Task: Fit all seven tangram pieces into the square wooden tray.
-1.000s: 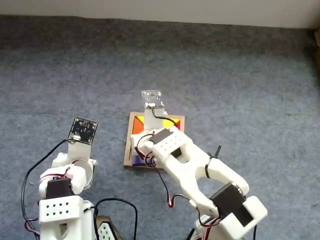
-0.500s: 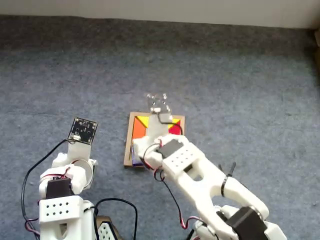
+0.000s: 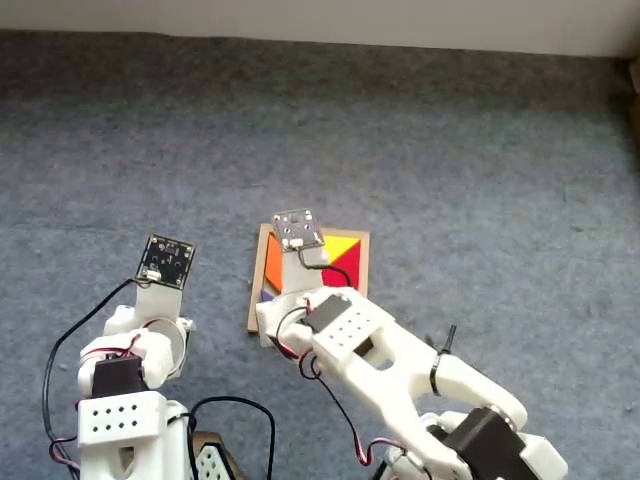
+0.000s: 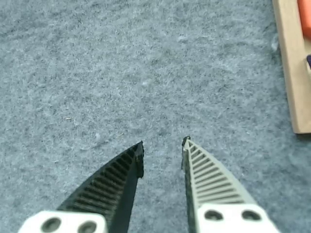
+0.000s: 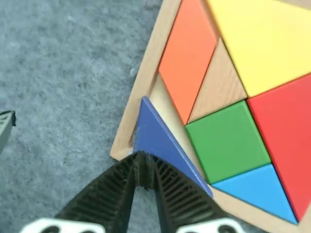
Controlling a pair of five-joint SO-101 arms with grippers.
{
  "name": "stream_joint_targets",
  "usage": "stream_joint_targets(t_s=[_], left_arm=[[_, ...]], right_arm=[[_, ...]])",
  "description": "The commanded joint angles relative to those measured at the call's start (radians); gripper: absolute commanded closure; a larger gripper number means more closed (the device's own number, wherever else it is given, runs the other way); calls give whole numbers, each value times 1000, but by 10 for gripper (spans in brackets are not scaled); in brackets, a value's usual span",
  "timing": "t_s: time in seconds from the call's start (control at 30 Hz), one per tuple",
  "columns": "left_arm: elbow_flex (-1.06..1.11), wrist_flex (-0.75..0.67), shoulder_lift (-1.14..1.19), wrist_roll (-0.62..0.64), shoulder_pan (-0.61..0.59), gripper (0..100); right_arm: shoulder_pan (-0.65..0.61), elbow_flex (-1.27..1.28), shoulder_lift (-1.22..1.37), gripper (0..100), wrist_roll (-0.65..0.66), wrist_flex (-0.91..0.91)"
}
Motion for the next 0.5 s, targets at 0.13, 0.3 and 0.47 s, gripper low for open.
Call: stream_joint_targets(t_s=[0.13, 0.3, 0.47], left_arm=[[-7, -12, -12, 3, -13, 852], [-7, -12, -12, 3, -13, 852], [-7, -14, -12, 3, -13, 852]], right_arm=[[36, -58, 50, 994, -8, -16], [47, -56, 47, 994, -8, -107], [51, -62, 47, 994, -3, -168]])
